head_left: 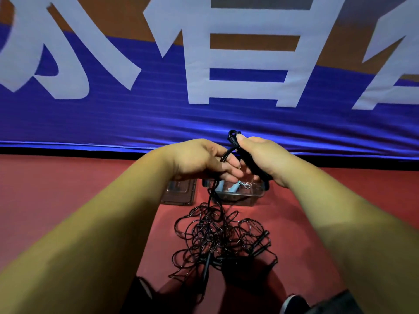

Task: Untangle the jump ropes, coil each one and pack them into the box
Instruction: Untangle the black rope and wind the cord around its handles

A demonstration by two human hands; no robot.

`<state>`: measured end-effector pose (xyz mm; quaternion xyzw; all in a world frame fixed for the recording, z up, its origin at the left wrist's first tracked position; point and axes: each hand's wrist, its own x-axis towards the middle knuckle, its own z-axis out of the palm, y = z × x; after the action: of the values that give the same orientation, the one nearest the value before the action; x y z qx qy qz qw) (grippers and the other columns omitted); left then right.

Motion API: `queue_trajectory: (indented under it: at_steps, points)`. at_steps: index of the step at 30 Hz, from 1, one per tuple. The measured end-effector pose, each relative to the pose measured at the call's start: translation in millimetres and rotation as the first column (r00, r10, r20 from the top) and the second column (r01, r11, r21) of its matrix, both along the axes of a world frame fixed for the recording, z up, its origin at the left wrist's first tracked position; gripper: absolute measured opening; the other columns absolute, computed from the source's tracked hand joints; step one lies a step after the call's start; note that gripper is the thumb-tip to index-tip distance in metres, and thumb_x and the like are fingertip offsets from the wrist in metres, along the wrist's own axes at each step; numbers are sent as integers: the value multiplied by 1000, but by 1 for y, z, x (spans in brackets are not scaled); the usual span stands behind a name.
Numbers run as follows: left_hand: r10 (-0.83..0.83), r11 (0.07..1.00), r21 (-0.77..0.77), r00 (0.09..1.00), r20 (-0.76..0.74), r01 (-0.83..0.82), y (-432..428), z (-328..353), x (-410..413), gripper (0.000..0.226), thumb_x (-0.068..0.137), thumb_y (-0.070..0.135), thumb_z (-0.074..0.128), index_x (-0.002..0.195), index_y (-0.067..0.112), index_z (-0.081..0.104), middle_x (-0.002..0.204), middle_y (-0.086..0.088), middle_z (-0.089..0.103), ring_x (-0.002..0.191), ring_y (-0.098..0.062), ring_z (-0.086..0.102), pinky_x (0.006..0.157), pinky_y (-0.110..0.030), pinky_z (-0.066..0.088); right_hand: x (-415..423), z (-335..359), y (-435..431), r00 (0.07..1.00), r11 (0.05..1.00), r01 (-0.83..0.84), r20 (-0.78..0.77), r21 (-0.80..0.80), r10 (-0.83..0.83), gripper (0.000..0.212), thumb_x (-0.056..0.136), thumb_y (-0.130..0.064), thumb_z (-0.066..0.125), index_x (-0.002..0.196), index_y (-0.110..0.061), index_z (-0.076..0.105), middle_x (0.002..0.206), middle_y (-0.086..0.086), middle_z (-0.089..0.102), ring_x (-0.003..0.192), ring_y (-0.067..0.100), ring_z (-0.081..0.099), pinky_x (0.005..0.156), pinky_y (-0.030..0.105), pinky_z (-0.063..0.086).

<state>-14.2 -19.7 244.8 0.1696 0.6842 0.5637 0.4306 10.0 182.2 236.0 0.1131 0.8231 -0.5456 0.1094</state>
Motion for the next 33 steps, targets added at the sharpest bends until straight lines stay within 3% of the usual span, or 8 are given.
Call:
queue_trajectory:
  at_steps: [3, 5, 7, 10, 16, 25, 29, 33]
  points:
    - [-9, 994, -108, 1000, -22, 6, -3, 2, 2, 18, 105, -1, 54, 121, 2, 62, 123, -22, 73, 116, -37, 69, 84, -35, 62, 1, 1, 0, 1000, 999, -28, -7, 36, 29, 44, 105, -61, 52, 100, -19, 66, 76, 1, 70, 69, 22, 63, 59, 35, 50]
    - [27, 980, -195, 999, -45, -35, -2, 4, 6, 13, 102, 0, 61, 113, 6, 63, 119, -22, 74, 105, -36, 71, 56, -22, 56, 2, 1, -2, 999, 999, -32, -3, 39, 32, 44, 104, -61, 54, 98, -19, 67, 77, 2, 71, 70, 21, 63, 57, 32, 49]
    - [55, 959, -269, 991, -121, -86, 0, 3, 6, 11, 97, 2, 69, 105, 8, 64, 107, -20, 76, 99, -35, 73, 50, -20, 52, 3, 2, -3, 999, 999, -32, 1, 27, 32, 43, 103, -61, 56, 97, -20, 67, 78, 2, 72, 69, 21, 63, 55, 30, 49]
    - [68, 908, -375, 950, -304, -185, 0, -2, 0, 10, 92, 10, 79, 95, 9, 69, 90, -14, 77, 83, -24, 76, 48, -21, 51, 4, 4, -4, 999, 999, -37, 21, -25, 38, 43, 102, -60, 59, 104, -18, 68, 76, 3, 72, 68, 21, 62, 54, 29, 47]
    - [108, 820, -431, 841, -530, -377, -2, -10, -9, 32, 90, 38, 81, 76, 10, 74, 67, -6, 74, 55, -17, 63, 69, -34, 61, 7, 8, -6, 992, 970, 18, 125, -241, 13, 48, 97, -62, 66, 110, -16, 68, 80, 7, 68, 58, 20, 57, 49, 27, 42]
    - [135, 851, -432, 919, -369, -299, 2, -20, -9, 28, 101, 36, 68, 85, 13, 66, 77, -6, 76, 52, -16, 59, 56, -25, 53, 11, 13, -13, 952, 882, -19, 261, -470, 159, 36, 100, -49, 64, 104, -14, 59, 74, 4, 57, 54, 17, 48, 42, 23, 34]
    - [-8, 795, -539, 885, -465, -276, -3, -32, -11, 27, 103, 36, 65, 82, 19, 69, 74, 2, 75, 53, -6, 61, 64, -25, 47, 11, 26, -10, 959, 761, 7, 220, -649, 179, 34, 101, -51, 57, 99, -17, 56, 73, 1, 54, 53, 15, 45, 41, 22, 32]
    - [-56, 766, -580, 870, -489, -277, -13, -39, -13, 24, 103, 36, 63, 85, 21, 67, 78, 3, 77, 60, -8, 60, 66, -29, 45, 4, 35, -2, 991, 566, 123, 133, -815, -23, 37, 102, -53, 55, 92, -17, 56, 76, -2, 54, 55, 12, 45, 42, 22, 34]
